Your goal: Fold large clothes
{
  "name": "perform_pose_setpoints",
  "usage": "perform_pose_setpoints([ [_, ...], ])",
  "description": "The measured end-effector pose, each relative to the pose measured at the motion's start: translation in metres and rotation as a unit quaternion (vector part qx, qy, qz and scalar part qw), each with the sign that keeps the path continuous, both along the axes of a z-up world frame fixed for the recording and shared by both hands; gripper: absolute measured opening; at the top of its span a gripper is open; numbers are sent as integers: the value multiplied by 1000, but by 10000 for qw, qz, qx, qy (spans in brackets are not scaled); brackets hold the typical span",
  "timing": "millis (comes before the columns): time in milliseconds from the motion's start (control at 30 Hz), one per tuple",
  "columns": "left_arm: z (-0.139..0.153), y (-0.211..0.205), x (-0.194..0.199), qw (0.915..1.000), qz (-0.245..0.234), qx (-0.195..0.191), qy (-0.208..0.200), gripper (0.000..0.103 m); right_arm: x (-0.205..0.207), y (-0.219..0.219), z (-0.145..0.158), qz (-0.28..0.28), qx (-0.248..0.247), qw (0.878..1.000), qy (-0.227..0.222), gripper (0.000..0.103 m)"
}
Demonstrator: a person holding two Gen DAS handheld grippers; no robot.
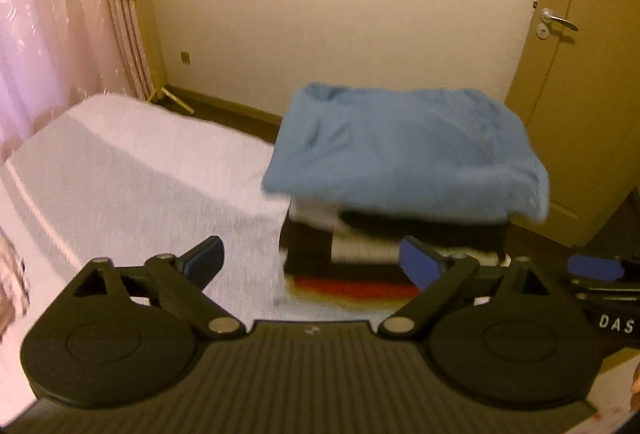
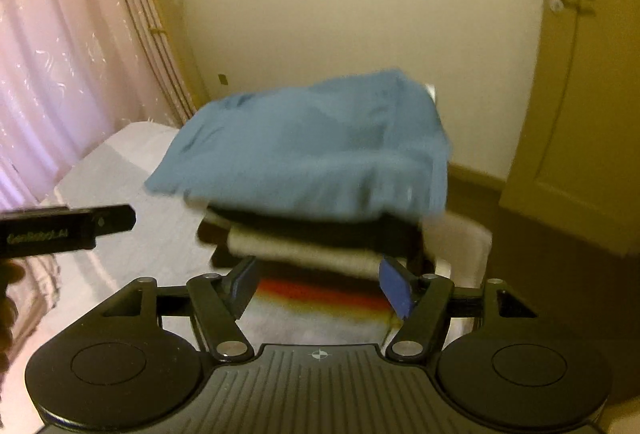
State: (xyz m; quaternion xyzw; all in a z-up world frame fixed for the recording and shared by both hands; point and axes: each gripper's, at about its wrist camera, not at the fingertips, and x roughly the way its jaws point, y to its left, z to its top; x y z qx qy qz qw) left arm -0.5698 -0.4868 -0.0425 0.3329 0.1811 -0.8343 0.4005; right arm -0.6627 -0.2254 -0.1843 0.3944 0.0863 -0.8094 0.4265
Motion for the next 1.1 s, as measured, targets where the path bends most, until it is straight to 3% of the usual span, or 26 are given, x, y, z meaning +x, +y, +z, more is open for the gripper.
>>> perform_pose_setpoints([
  [100,2,32,32,10000,29,-77,-50,101,25,15,4,-11,9,10000,-51,64],
  [167,4,52,51,9997,8,-224,-90,102,44,25,7,-9,41,10000,12,64],
  [467,27,125,116,9995,104,-168,-225,102,118,65,21,46,204,9998,-67,64],
  [700,34,167,146,9997,10,-115,-214,102,163,99,32,23,259,9996,75,64],
  [1100,33,201,173,9996,-93,-88,-257,102,199,131,44,-46,219,9996,155,64],
])
